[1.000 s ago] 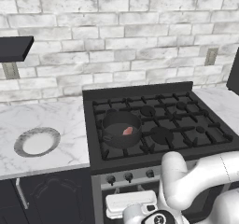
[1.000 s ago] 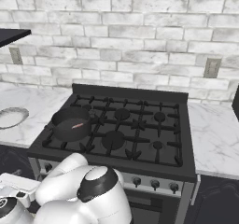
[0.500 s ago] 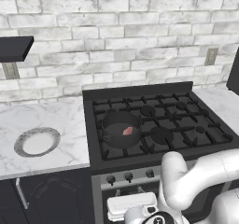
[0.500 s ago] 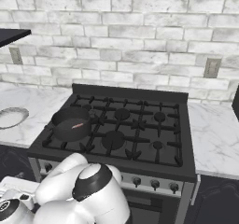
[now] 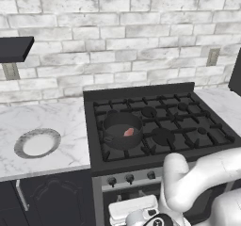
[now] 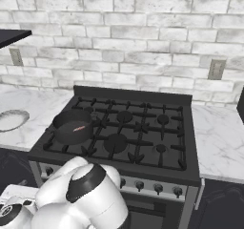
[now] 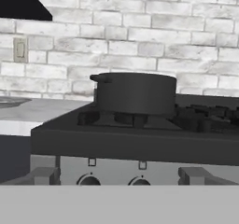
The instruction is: Retrieve the frozen meat and place it in the pot on a burner. Then turn the burner on.
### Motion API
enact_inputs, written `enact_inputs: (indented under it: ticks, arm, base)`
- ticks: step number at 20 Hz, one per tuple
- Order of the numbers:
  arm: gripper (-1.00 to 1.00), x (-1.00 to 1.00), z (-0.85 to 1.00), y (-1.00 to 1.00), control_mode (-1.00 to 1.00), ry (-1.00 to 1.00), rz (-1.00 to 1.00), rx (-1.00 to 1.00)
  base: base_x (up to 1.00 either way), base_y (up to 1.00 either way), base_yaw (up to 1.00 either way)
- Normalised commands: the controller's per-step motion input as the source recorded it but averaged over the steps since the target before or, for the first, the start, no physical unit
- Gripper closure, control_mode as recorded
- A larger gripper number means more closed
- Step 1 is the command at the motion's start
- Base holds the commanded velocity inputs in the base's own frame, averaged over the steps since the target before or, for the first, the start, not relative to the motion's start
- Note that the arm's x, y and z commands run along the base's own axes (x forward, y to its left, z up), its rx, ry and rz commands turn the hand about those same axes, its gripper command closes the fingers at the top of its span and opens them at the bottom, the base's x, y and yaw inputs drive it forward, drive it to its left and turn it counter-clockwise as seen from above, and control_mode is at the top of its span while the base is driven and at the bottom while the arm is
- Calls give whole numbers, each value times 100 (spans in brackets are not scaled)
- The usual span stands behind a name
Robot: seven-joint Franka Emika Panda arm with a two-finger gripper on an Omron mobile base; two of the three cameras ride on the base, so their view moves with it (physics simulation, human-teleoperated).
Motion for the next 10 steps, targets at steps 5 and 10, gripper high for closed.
enact_inputs:
  ticks: [5, 10]
  arm:
    - [-100, 11, -12, 13, -100, 0, -1, 0]
    - [-100, 1, -30, 38, -100, 0, -17, 3]
  base:
    - [0, 0, 0]
    - [0, 0, 0]
